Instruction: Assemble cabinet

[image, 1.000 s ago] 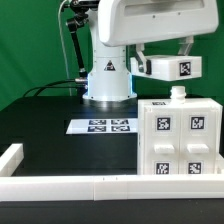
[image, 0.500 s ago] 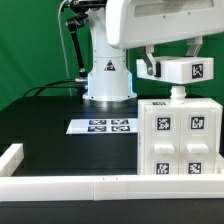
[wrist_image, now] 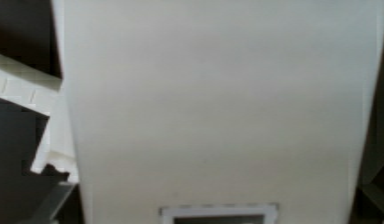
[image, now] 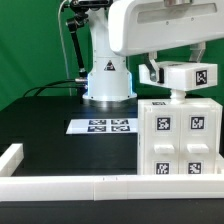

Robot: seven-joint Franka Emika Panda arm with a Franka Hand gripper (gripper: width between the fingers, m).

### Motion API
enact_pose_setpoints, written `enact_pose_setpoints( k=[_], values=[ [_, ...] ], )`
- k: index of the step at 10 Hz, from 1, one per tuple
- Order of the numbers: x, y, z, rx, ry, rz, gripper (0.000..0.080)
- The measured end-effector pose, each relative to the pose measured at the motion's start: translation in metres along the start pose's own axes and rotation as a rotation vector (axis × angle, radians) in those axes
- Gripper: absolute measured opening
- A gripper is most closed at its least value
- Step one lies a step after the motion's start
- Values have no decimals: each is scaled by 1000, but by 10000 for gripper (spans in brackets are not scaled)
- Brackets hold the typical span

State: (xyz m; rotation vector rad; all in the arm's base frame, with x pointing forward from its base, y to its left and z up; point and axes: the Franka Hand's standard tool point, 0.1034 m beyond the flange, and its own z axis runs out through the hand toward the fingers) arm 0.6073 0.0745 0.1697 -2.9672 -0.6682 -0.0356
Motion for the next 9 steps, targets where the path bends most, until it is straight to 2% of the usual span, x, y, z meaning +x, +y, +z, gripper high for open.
enact_pose_setpoints(
  k=[3,7,9],
  values=[
    [2,1,4,0,2,1,553],
    [-1,1,23,10,-14,3,546],
    [1,1,25,5,-1,3,546]
  ],
)
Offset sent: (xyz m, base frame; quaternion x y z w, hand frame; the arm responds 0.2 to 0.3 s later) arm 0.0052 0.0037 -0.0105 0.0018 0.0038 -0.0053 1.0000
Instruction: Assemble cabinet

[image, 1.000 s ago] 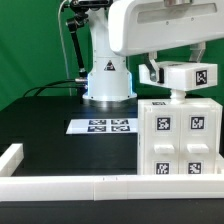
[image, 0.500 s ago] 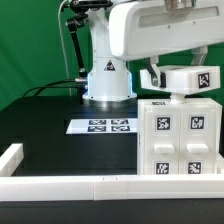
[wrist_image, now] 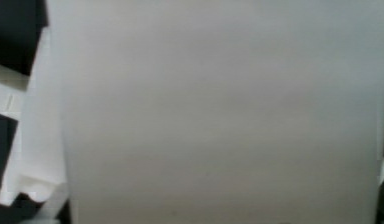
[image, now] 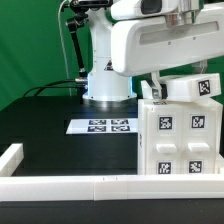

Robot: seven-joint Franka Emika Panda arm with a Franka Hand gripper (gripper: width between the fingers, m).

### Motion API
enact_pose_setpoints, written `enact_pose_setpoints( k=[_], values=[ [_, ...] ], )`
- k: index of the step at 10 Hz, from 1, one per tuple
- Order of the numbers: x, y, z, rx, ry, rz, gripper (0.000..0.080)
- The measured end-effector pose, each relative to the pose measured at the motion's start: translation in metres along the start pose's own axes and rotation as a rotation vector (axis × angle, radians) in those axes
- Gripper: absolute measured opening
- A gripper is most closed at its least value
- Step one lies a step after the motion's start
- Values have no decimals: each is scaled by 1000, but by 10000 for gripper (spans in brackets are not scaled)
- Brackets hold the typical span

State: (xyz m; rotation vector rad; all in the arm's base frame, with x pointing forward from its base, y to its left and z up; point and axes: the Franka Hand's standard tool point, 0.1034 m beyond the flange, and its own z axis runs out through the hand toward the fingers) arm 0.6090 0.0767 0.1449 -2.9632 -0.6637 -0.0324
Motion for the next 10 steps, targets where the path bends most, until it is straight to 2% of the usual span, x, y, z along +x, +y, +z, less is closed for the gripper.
enact_pose_setpoints(
  k=[2,8,10],
  values=[
    [2,1,0,-11,25,0,546],
    [2,1,0,-11,26,17,546],
    [2,1,0,-9,26,100,546]
  ],
)
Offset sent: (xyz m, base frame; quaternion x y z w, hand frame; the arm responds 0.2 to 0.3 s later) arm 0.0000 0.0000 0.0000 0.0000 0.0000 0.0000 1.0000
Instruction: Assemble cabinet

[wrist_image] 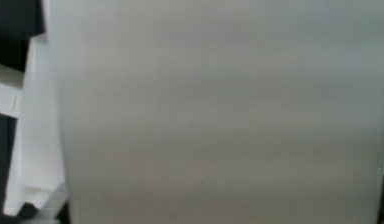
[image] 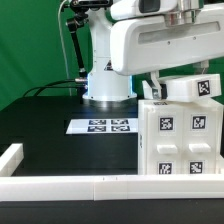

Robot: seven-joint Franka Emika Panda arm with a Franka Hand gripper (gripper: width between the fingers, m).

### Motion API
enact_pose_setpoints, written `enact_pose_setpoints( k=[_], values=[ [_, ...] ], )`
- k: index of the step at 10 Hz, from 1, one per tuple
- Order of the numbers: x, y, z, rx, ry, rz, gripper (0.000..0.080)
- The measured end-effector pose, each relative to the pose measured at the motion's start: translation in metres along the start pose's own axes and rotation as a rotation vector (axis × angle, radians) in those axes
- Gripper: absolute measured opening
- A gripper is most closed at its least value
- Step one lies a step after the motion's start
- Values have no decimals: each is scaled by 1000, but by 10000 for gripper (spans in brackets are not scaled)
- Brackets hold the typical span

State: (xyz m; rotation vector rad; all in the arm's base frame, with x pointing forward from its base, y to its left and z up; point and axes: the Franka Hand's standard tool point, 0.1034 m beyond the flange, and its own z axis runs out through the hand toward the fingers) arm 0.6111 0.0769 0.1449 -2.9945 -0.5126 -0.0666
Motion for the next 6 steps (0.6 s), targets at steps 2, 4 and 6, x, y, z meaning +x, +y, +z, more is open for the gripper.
enact_pose_setpoints(
  k=[2,4,6],
  values=[
    [0,0,0,1,0,114,546],
    [0,0,0,3,3,246,546],
    [2,-1,1,4,18,425,546]
  ],
)
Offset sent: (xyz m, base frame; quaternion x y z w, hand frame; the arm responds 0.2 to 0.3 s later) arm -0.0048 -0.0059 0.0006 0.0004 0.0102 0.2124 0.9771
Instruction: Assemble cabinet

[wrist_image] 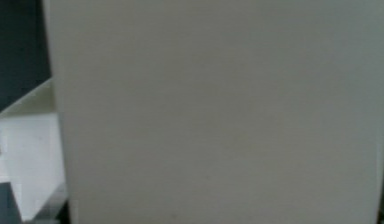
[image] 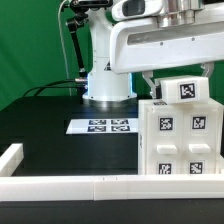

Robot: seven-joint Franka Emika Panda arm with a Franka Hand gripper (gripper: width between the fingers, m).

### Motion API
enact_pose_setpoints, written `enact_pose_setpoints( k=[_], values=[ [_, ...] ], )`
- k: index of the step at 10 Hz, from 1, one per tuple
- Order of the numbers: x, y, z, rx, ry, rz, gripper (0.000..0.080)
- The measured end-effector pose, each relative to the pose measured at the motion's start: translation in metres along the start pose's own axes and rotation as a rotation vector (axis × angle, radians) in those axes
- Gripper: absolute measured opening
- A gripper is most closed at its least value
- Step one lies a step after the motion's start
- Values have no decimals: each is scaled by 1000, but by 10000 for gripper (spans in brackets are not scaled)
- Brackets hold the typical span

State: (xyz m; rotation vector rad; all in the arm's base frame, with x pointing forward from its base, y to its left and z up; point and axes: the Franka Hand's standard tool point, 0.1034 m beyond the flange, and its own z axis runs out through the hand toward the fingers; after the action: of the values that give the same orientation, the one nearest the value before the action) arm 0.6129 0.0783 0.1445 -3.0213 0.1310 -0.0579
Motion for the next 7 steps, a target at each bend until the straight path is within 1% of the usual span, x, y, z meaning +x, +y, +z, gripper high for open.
enact_pose_setpoints(
  k=[2,5,7],
  values=[
    [1,-5,1,6,10,193,546],
    [1,-5,1,23,12,442,546],
    [2,-5,1,27,12,568,546]
  ],
)
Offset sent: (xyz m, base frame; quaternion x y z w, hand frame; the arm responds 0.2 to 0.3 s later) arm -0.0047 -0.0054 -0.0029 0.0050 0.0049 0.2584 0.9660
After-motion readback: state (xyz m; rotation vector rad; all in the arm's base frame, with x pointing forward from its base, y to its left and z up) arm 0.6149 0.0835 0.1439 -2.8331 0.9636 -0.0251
